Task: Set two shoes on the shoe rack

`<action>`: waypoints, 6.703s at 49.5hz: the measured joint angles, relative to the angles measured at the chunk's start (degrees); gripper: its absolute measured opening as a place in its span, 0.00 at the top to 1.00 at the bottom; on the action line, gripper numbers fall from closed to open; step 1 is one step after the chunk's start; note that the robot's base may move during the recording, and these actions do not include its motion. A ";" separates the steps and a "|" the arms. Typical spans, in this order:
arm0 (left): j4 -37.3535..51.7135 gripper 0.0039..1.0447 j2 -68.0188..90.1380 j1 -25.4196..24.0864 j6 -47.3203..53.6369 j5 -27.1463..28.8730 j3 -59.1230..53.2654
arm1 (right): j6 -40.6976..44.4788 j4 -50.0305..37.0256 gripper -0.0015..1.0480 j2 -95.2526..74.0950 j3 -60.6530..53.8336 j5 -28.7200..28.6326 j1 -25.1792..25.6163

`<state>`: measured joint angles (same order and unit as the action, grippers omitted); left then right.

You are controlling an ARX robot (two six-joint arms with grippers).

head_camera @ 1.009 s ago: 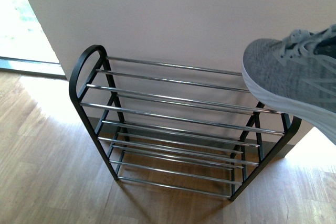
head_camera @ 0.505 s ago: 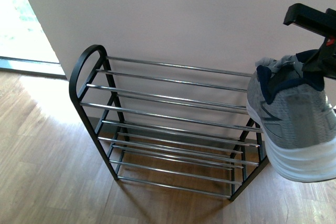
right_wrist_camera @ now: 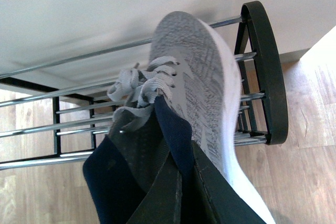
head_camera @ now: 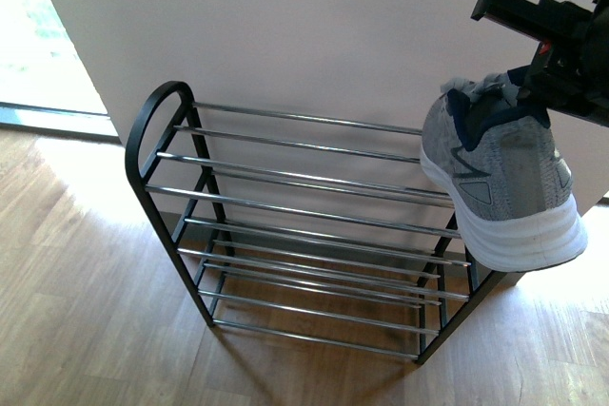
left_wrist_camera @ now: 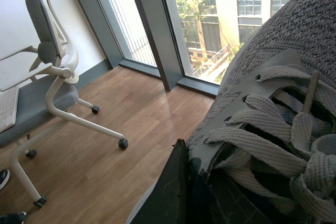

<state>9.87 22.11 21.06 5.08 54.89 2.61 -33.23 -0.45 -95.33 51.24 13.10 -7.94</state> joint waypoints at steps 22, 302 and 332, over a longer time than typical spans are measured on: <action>0.00 0.99 0.00 0.00 0.00 0.00 0.00 | -2.01 -2.03 0.99 -8.02 2.67 2.49 -1.88; -16.92 0.99 -1.22 -1.57 -6.29 -16.76 4.31 | 33.64 0.26 0.08 94.99 -50.16 -13.09 8.15; -13.70 0.99 38.38 -15.28 -35.45 -52.35 24.00 | 33.64 0.26 0.09 95.01 -50.16 -13.11 8.15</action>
<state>-3.84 60.49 5.78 -30.37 2.55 26.61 0.40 -0.19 -0.32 1.08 -0.01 0.21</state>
